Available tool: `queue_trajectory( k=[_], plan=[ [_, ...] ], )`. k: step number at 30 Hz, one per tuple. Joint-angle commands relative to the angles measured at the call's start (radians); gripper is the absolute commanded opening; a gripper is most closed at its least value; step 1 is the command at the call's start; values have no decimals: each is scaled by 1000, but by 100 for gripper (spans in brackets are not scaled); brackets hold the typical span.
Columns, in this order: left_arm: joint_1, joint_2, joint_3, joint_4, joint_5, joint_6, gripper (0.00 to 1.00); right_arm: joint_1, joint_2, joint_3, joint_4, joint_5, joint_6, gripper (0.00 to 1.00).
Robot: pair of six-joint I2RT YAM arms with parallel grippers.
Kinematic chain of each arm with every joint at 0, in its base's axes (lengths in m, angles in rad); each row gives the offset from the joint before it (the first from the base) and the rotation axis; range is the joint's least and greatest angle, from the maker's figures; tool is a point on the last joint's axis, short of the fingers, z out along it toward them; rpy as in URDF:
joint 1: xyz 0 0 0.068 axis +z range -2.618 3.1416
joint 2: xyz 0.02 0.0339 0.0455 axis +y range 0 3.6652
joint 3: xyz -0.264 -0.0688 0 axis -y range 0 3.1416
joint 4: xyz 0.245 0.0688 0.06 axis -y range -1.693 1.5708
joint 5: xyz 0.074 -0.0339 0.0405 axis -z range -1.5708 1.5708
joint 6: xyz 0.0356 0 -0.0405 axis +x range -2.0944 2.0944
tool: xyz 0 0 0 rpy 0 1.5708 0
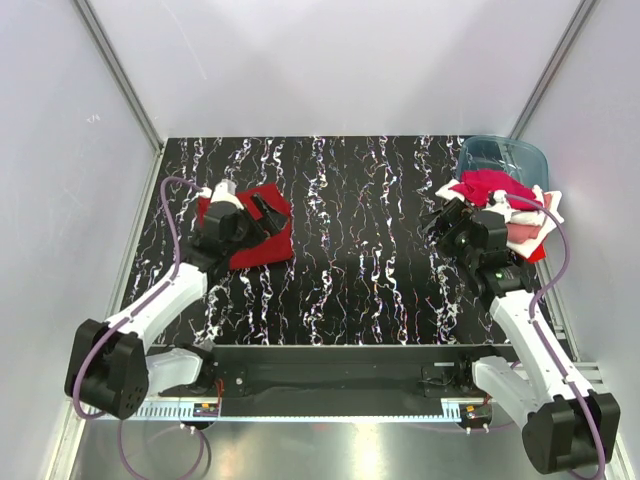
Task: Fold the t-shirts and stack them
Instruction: Grab the tshirt from the pile
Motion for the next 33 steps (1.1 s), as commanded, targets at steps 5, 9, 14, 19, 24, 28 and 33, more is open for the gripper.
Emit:
queue_trajectory(
  k=[5, 9, 14, 19, 24, 28, 33],
  plan=[
    [-26, 97, 36, 134, 194, -67, 99, 6, 99, 86, -41, 154, -33, 90],
    [-40, 114, 47, 148, 256, -71, 99, -5, 268, 250, -130, 229, -45, 91],
    [-46, 99, 44, 148, 282, -79, 99, -124, 449, 392, -133, 259, 2, 88],
    [-53, 76, 44, 134, 262, -67, 99, -177, 616, 549, -162, 355, 27, 88],
    [-63, 78, 49, 134, 273, -73, 99, -177, 741, 652, -200, 388, 42, 87],
    [-70, 79, 50, 134, 273, -73, 99, -177, 804, 679, -182, 463, 47, 77],
    [-70, 84, 55, 128, 267, -68, 99, -177, 839, 732, -202, 505, 21, 4]
  ],
)
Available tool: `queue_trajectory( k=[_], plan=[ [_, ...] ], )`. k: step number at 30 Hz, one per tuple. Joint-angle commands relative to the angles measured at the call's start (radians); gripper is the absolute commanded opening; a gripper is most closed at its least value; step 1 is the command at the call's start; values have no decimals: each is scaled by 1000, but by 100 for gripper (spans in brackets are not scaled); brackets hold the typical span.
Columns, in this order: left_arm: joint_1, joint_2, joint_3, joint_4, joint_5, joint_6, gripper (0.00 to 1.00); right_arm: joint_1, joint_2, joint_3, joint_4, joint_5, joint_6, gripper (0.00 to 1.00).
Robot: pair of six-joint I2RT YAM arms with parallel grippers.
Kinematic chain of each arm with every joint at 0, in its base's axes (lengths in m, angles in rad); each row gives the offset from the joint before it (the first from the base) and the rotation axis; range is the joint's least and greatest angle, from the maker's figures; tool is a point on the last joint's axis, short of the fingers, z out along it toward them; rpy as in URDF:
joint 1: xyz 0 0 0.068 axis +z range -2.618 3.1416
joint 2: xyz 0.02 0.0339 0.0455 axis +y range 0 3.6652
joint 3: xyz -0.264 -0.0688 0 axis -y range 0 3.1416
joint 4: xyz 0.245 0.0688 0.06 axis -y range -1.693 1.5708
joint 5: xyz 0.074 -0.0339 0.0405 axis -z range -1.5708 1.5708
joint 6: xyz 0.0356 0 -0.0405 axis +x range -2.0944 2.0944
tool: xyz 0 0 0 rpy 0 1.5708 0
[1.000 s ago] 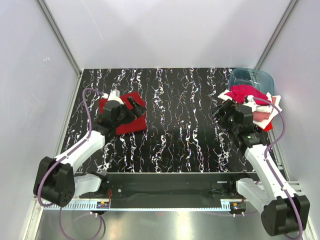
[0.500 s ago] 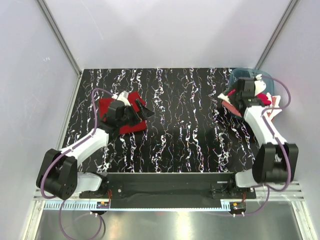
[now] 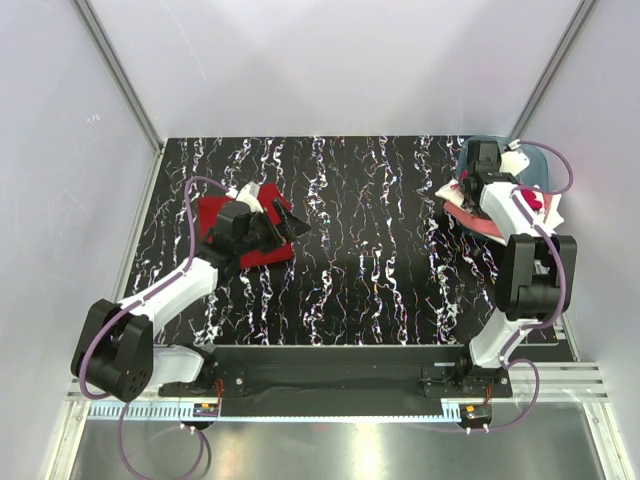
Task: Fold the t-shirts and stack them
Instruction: Grab the tshirt from the pile, then move the tshirt to the center of the board
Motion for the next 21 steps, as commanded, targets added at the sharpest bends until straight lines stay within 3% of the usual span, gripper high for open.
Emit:
queue_trajectory(
  k=[1, 4, 7, 11, 12, 15, 16, 18, 21],
  plan=[
    [-5, -19, 48, 36, 22, -3, 99, 2, -24, 71, -7, 97, 6, 0],
    [-8, -15, 52, 28, 14, 2, 99, 14, -119, 65, 26, 127, -30, 0],
    [-11, -5, 60, 22, 11, 3, 99, 75, -193, 180, -45, 196, -82, 0],
    [-15, 4, 69, 16, 12, 6, 99, 258, -257, 359, -82, 236, -214, 0],
    [-15, 2, 71, 15, 5, 8, 99, 360, -264, 402, -86, 236, -239, 0],
    [-18, 10, 77, -1, -9, 25, 99, 549, -245, 627, -92, 142, -354, 0],
    [-18, 15, 84, -5, -9, 28, 99, 571, -238, 677, -105, 26, -366, 0],
    [-20, 30, 89, -13, -14, 33, 99, 585, -228, 767, -173, -56, -330, 0],
    [-22, 61, 100, -21, -17, 39, 99, 580, -276, 682, -148, 40, -304, 0]
  ],
)
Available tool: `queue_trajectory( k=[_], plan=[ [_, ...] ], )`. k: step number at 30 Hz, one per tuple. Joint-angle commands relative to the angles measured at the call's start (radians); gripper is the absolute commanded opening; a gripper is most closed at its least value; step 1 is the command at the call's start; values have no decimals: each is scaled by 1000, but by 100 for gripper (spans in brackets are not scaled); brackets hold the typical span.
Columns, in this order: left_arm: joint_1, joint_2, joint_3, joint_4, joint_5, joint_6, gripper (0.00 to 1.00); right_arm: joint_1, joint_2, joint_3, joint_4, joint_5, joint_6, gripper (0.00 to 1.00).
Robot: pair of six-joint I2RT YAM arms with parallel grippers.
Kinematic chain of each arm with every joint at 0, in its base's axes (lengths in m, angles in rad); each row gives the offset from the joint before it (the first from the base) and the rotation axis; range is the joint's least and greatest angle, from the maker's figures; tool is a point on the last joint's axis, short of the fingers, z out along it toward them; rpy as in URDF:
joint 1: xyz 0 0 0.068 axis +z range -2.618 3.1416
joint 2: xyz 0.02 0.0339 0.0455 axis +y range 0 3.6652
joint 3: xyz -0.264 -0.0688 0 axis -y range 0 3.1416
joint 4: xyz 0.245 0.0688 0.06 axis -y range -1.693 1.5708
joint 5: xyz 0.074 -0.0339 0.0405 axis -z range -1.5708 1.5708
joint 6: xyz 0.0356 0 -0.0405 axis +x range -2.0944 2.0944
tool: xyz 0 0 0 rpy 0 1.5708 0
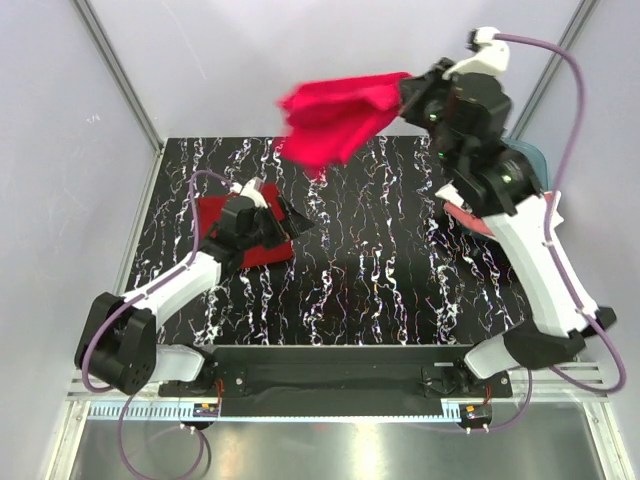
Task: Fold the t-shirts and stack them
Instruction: Move the tshirt to the center of the board
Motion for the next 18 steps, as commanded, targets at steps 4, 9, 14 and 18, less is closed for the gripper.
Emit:
queue_trajectory(
  k=[4, 9, 14, 18],
  plan=[
    [-7, 92, 92, -41, -20, 38, 99, -167, -67, -209, -43, -55, 12, 18],
    [-7, 153, 138, -82, -41, 61, 99, -212, -10, -327, -198, -136, -14, 93],
    [-22, 249, 230, -219, -112, 104, 99, -212, -178, -659, 18, -203, 26, 85],
    [-18, 302, 247, -259, -114, 103, 98, -212, -283, -857, 92, -202, 46, 84]
  ],
)
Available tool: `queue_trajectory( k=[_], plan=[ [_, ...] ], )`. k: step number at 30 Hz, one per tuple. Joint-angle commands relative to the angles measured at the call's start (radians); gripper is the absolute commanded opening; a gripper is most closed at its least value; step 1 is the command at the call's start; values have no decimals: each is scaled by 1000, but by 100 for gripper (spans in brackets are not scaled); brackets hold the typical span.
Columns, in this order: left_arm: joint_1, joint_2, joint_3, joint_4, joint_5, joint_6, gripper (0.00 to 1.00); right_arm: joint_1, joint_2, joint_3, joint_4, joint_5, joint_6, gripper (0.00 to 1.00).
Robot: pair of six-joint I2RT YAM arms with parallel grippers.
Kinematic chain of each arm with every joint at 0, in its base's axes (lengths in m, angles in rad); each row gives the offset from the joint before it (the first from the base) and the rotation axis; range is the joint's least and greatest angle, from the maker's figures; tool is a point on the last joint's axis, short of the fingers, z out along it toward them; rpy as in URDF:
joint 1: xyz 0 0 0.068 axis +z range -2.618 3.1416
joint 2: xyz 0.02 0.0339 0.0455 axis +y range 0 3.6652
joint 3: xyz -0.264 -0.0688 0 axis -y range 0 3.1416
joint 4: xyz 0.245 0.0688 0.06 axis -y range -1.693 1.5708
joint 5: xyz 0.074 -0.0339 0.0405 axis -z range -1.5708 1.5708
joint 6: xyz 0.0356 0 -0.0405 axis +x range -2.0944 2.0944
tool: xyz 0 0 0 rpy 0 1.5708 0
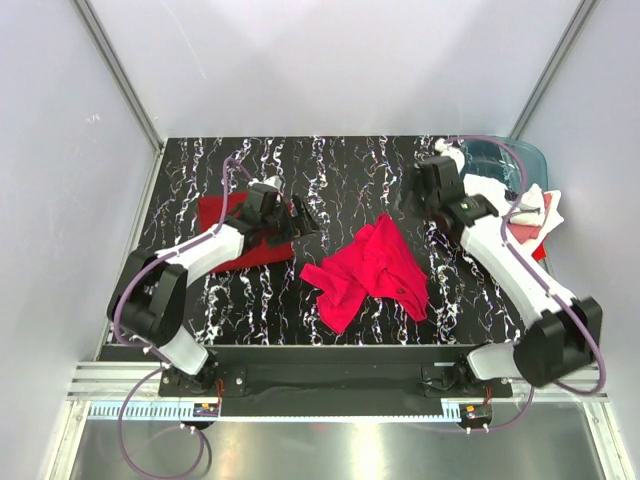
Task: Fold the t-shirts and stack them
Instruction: Move the tshirt to the center of the board, then flatten the tshirt out
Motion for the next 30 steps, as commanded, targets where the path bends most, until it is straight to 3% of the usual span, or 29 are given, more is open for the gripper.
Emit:
queue_trajectory(
  k=[1, 5, 13, 17, 19, 22, 24, 27, 30],
  plan=[
    [1, 24, 19, -46, -38, 15, 97, 7, -170, -86, 162, -26, 45, 84],
    [-1, 67, 42, -70, -103, 31, 86, 7, -210, -217, 273, -120, 70, 80],
    [-1, 179, 134, -162, -213, 58, 85, 16, -138, -266, 354, -249, 82, 75],
    [47, 208, 133, -181, -221, 10, 85, 48, -88, -229, 308, -230, 54, 82],
    [134, 161, 43, -106, -172, -28, 84, 68, -51, -208, 275, -180, 54, 87],
    [243, 86, -65, -79, -179, -74, 84, 87, -3, -194, 262, -171, 51, 84],
    [283, -8, -103, -124, -326, -150, 86, 106, 47, -150, 226, -148, 41, 81],
    [285, -150, -180, -110, -417, -168, 88, 140, 115, -68, 83, -77, 38, 81],
    [244, -232, -190, -55, -400, -107, 89, 157, 145, -45, 58, -74, 41, 74]
  ],
)
